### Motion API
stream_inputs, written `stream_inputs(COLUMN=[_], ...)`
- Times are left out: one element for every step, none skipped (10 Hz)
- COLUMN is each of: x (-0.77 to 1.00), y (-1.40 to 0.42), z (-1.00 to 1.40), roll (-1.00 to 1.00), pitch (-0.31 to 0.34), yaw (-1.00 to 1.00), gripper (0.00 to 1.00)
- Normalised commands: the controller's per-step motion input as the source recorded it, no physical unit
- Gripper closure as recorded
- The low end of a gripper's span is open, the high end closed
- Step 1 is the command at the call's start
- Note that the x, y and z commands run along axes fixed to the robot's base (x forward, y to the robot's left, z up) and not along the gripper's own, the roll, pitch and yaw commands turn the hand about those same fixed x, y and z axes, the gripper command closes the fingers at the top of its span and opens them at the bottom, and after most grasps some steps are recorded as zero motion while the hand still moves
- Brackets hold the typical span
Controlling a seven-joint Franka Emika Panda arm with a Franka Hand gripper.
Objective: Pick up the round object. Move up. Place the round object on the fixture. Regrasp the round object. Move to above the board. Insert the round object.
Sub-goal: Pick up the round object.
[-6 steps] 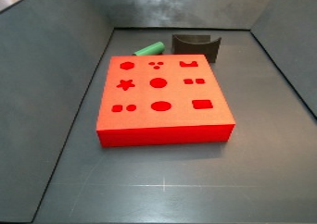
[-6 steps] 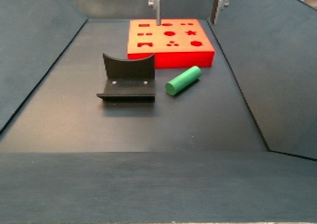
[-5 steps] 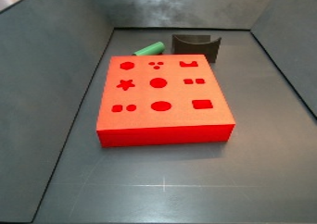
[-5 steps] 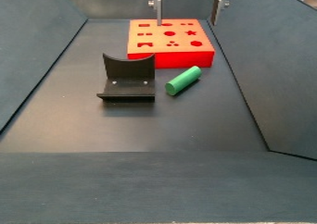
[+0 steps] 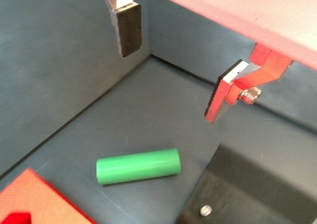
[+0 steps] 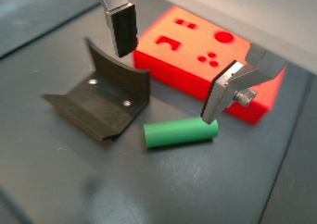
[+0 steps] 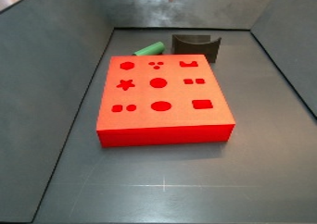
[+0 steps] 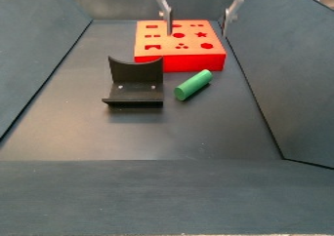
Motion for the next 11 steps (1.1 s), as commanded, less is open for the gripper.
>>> stream_inputs(x=[-0.02, -0.06, 0.16, 0.06, 0.11, 0.1, 0.08, 0.07, 0.0, -0.19, -0.05], y=[0.0, -0.08, -0.09, -0.1, -0.31, -0.35, -0.37, -0.06, -0.14, -0.25, -0.1], z=[-0.88, -0.76, -0.04, -0.13, -0.59, -0.62, -0.54, -0.08, -0.46, -0.77, -0.29], roll=[0.0, 0.0, 0.0, 0.01, 0.07, 0.08, 0.07, 0.0, 0.04, 0.18, 0.01], pitch=[-0.051, 0.0, 0.0, 0.0, -0.07, -0.051, -0.037, -0.014, -0.091, -0.139, -0.08], yaw=[-1.0, -0.94, -0.03, -0.01, -0.61, -0.79, -0.74, 0.0, 0.0, 0.01, 0.03], gripper=[0.0, 0.0, 0.0, 0.0, 0.0, 0.0, 0.0, 0.0, 0.0, 0.0, 0.0])
